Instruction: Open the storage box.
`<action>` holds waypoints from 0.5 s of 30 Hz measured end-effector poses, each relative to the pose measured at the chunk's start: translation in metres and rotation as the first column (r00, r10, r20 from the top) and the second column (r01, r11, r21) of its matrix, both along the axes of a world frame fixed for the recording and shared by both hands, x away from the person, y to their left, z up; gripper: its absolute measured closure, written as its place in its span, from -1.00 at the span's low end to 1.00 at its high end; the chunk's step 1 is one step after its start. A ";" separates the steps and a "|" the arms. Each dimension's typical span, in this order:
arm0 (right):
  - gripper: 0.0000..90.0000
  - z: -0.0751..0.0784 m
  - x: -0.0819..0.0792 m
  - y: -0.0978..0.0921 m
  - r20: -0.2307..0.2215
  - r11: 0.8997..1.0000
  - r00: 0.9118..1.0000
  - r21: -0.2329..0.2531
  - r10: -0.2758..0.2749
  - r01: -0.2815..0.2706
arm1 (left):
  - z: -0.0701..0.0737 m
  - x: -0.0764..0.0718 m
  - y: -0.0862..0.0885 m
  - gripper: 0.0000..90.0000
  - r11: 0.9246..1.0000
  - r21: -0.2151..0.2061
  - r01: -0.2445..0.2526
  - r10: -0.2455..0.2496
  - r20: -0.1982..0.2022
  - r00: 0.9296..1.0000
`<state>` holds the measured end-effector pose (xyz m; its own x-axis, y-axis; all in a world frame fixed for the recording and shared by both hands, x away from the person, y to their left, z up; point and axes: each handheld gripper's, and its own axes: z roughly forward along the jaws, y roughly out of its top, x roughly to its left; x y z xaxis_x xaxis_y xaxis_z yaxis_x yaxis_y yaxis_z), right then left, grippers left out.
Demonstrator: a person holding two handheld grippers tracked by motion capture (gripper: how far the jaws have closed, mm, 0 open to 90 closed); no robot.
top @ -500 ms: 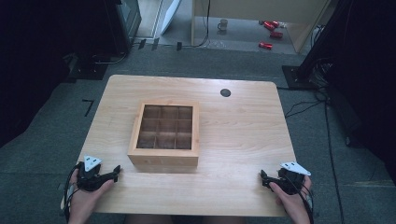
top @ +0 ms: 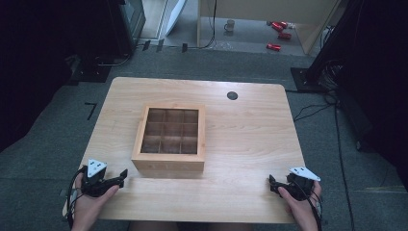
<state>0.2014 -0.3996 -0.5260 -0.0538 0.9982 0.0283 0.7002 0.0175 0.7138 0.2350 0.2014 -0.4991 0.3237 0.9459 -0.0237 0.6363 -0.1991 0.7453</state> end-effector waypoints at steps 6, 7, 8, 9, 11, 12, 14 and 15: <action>-0.94 0.000 0.001 0.004 0.001 1.000 1.000 0.001 -0.002 0.002 | 0.010 -0.003 -0.013 -0.61 0.996 -0.065 0.057 -0.056 0.019 0.998; -0.93 0.000 0.001 0.005 0.003 1.000 1.000 -0.002 0.001 -0.001 | 0.011 -0.004 -0.015 -0.61 0.995 -0.072 0.064 -0.063 0.021 0.998; -0.93 0.001 0.001 0.006 0.002 1.000 1.000 0.000 0.000 0.000 | 0.011 -0.004 -0.015 -0.61 0.995 -0.072 0.064 -0.063 0.021 0.998; -0.93 0.001 0.001 0.006 0.002 1.000 1.000 0.000 0.000 0.000 | 0.012 -0.004 -0.018 -0.61 0.994 -0.076 0.075 -0.074 0.021 0.997; -0.93 0.002 0.001 0.009 0.008 1.000 1.000 0.000 0.006 -0.006 | 0.013 -0.005 -0.022 -0.60 0.993 -0.079 0.089 -0.087 0.023 0.996; -0.93 0.003 0.001 0.010 0.009 1.000 1.000 0.001 0.006 -0.006 | 0.014 -0.006 -0.024 -0.60 0.992 -0.082 0.095 -0.093 0.024 0.995; -0.93 0.006 0.001 0.014 0.020 1.000 1.000 0.011 0.012 -0.013 | 0.016 -0.006 -0.030 -0.60 0.990 -0.088 0.109 -0.107 0.027 0.994; -0.92 0.007 0.000 0.015 0.025 1.000 1.000 0.015 0.014 -0.014 | 0.017 -0.006 -0.032 -0.60 0.989 -0.092 0.113 -0.111 0.027 0.993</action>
<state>0.2018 -0.3843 -0.5191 -0.0684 0.9968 0.0422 0.6820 0.0159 0.7312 0.2294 0.1698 -0.4822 0.4289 0.8976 -0.1023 0.5973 -0.1968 0.7775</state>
